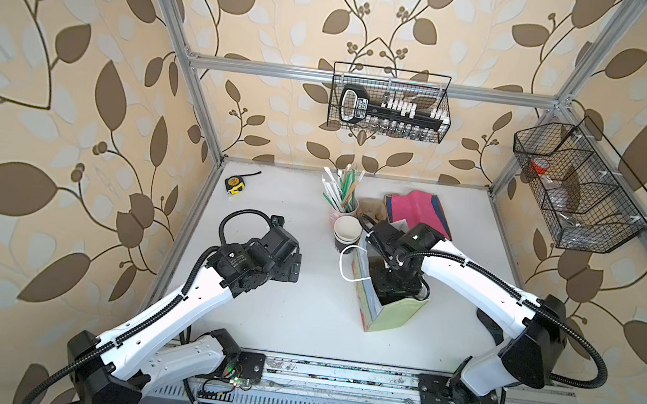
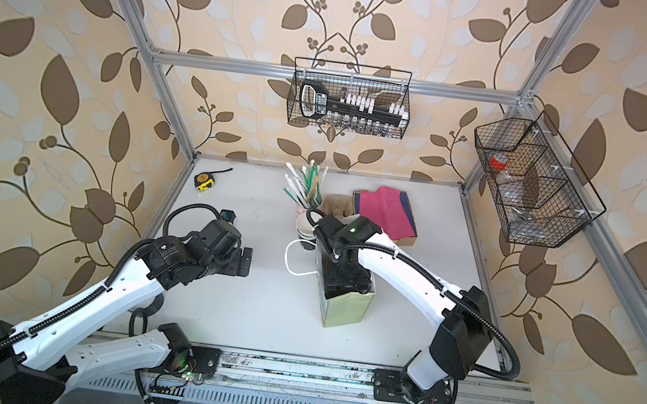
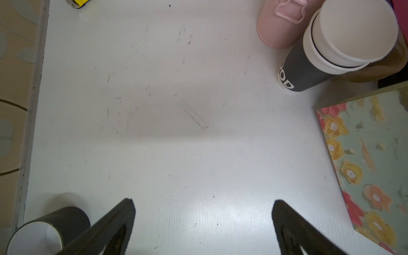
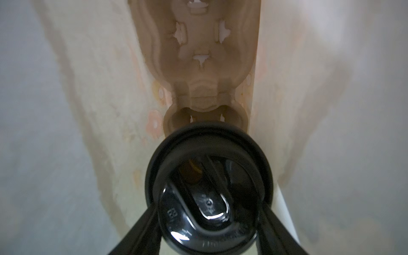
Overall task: Pack a coffee takeout order
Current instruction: Place the coffee cup in the cup tray.
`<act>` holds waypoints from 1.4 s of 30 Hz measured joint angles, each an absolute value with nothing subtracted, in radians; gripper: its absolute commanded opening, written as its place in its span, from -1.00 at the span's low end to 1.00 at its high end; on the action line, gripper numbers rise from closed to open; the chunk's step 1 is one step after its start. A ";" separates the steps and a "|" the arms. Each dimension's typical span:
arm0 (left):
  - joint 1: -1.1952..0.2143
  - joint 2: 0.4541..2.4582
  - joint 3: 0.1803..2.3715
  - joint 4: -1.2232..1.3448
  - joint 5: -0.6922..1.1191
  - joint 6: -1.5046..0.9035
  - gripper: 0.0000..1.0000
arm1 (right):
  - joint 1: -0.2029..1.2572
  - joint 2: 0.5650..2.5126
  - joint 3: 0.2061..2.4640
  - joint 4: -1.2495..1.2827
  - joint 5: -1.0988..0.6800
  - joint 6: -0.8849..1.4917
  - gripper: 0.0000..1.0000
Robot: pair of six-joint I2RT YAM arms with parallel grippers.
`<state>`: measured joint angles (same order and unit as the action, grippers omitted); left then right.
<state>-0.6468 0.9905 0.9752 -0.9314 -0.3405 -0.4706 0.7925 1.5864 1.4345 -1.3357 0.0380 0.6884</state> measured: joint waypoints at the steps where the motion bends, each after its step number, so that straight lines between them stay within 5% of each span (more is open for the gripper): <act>1: -0.647 0.991 0.975 -0.931 -0.340 -0.471 0.98 | 0.794 1.584 1.435 -1.335 0.041 0.688 -1.00; 42: -0.647 1.005 0.975 -0.931 -0.340 -0.471 0.98 | 0.800 1.499 1.299 -1.185 0.086 0.688 -1.00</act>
